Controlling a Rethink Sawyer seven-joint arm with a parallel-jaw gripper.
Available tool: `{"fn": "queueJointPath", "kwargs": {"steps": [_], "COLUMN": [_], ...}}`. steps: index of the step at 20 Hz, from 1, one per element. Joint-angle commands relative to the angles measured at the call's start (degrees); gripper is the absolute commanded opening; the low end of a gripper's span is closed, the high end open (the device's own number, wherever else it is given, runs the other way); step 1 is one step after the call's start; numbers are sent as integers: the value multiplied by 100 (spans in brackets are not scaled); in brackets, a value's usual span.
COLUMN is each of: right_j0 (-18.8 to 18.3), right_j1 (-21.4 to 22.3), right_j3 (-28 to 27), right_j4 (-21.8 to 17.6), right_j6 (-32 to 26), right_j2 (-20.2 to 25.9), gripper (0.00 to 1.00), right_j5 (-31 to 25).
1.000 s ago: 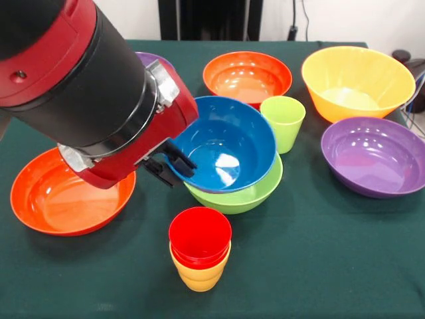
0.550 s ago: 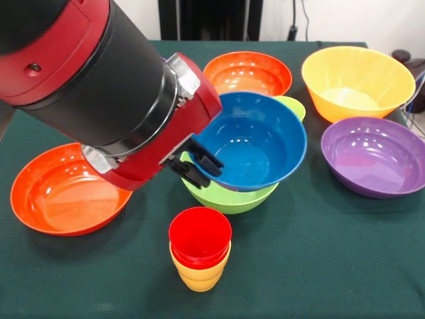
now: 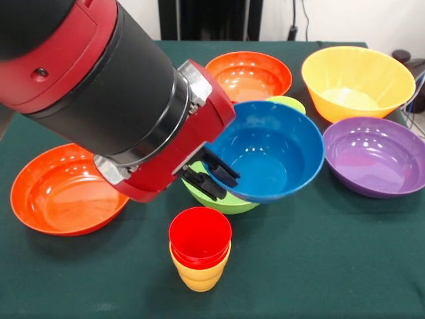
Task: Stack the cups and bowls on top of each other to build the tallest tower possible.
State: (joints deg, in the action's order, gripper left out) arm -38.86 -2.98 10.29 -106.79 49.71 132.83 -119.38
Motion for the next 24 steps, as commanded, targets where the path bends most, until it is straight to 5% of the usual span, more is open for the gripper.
{"fn": "queueJointPath", "kwargs": {"steps": [1, 24], "right_j0": [-3, -139], "right_j1": [-85, -121], "right_j3": [-649, -645], "right_j4": [-815, -1724], "right_j6": [-1699, -2665], "right_j2": [-6, 347], "gripper": [0, 0], "right_j5": [524, 696]}}
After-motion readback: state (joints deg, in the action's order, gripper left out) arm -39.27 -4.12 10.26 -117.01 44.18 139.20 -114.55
